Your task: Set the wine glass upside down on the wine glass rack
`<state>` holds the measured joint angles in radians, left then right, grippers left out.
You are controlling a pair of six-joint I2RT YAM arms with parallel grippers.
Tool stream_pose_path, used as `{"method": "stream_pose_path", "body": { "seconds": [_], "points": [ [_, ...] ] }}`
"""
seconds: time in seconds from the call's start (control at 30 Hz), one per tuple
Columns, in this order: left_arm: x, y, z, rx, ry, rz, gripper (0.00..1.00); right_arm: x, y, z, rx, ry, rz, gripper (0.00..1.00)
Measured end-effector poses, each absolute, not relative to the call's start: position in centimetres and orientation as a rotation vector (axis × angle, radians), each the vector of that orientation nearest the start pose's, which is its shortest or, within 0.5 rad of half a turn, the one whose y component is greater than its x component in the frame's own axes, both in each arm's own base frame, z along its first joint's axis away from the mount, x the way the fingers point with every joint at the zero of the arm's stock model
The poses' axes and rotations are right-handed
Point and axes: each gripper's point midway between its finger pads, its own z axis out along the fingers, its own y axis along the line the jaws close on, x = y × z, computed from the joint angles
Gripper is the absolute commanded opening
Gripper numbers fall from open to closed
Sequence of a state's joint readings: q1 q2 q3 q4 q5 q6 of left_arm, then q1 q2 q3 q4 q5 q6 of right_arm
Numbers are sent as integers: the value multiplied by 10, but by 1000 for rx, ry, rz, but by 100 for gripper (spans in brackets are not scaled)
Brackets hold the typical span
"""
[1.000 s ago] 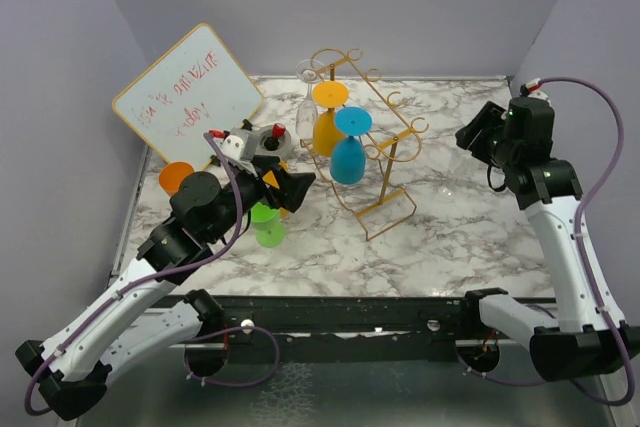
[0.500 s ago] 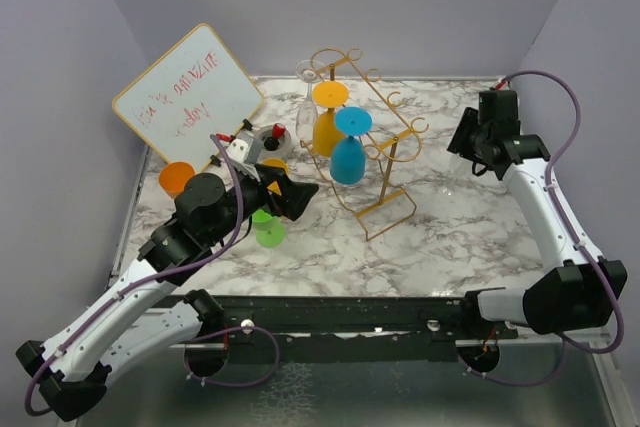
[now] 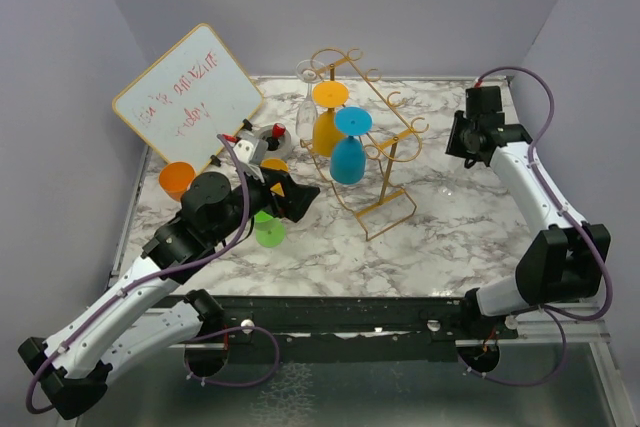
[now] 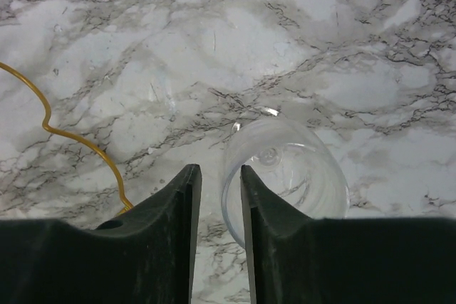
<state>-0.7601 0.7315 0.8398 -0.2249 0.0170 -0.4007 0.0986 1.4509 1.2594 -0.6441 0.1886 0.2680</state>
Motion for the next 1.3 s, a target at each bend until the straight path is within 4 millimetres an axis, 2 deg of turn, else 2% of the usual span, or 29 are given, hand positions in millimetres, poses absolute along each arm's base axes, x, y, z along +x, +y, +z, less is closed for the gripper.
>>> {"method": "stream_pose_path", "body": {
  "seconds": [0.13,0.27,0.5,0.6,0.7,0.87,1.13,1.3],
  "points": [
    [208,-224,307,329,1742,-873,99,381,16,175,268,2378,-58,19],
    [208,-224,307,327,1744,-874,99,381,15,177,259,2375,-61,2],
    [207,-224,308,321,1744,-881,99,380,15,181,256,2366,-58,1],
    [207,-224,313,313,1736,-891,99,378,16,191,263,2340,-42,1],
    [205,-224,327,298,1711,-911,99,373,20,210,273,2283,0,1],
    [201,-224,355,274,1654,-967,99,363,28,257,290,2116,114,1],
    [192,-246,398,316,1522,-1134,99,347,37,319,308,1841,262,1],
    [199,-263,424,280,1464,-1238,99,335,42,356,318,1655,358,1]
  ]
}}
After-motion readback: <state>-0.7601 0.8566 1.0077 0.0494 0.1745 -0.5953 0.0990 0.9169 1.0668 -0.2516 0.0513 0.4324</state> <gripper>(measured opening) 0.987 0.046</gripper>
